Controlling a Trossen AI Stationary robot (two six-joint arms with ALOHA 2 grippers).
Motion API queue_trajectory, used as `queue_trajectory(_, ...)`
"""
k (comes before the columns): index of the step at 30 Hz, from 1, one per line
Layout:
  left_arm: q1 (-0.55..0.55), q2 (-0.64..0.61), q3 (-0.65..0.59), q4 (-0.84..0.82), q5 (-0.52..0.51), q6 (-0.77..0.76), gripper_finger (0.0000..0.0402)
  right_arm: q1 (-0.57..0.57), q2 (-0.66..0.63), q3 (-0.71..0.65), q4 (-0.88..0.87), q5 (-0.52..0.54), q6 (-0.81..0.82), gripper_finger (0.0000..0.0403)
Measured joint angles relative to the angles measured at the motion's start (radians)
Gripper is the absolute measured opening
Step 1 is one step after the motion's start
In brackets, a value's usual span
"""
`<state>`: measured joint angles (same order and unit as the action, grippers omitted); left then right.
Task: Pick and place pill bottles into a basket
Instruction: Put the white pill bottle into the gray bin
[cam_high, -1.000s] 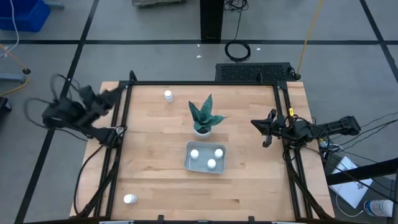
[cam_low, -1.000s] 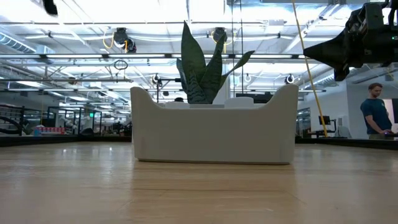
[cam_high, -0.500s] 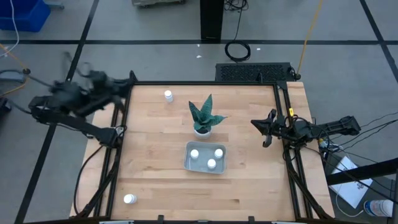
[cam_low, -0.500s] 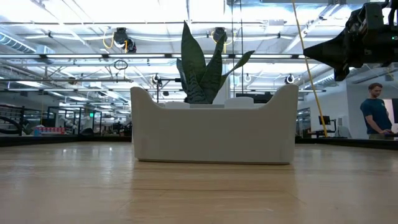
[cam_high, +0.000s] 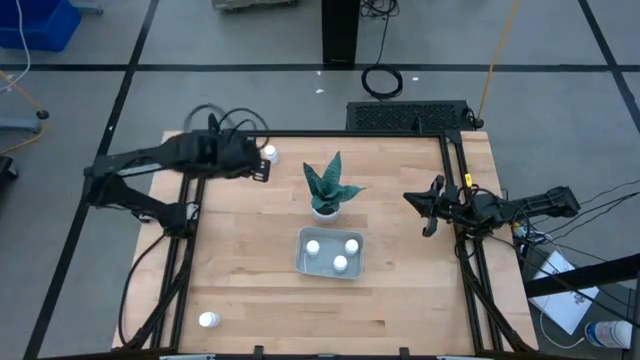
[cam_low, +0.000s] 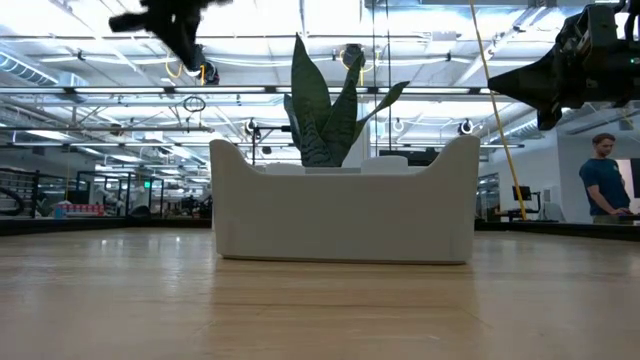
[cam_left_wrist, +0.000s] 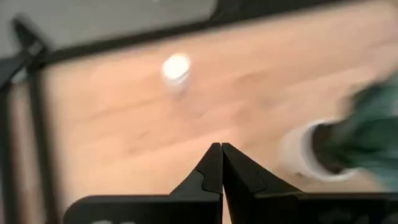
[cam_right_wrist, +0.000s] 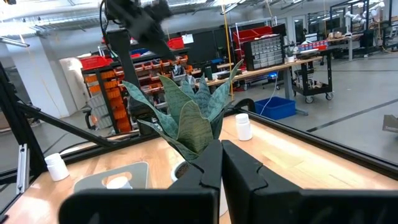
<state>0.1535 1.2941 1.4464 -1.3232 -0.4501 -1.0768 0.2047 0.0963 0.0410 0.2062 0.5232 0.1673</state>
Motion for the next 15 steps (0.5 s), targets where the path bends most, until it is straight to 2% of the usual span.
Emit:
queue_trajectory(2,0.097,0.039,0.0,-0.01,0.115,0.058,0.0004,0.0,0.0,0.0,0.0,0.0,0.0,0.0)
queue_trajectory(5,0.248,0.118,0.001,0.055,0.303,0.233,0.0004,0.0,0.0,0.0,0.0,0.0,0.0,0.0)
queue_trajectory(7,0.329,0.158,-0.001,0.102,0.382,0.244,0.0005,0.0,0.0,0.0,0.001,0.0,0.0,0.0)
queue_trajectory(11,0.471,0.208,0.001,0.132,0.432,0.278,0.0009,0.0,0.0,0.0,0.0,0.0,0.0,0.0)
queue_trajectory(15,0.578,0.247,0.0,0.168,0.48,0.383,0.0048,0.0,0.0,0.0,0.0,0.0,0.001,0.0)
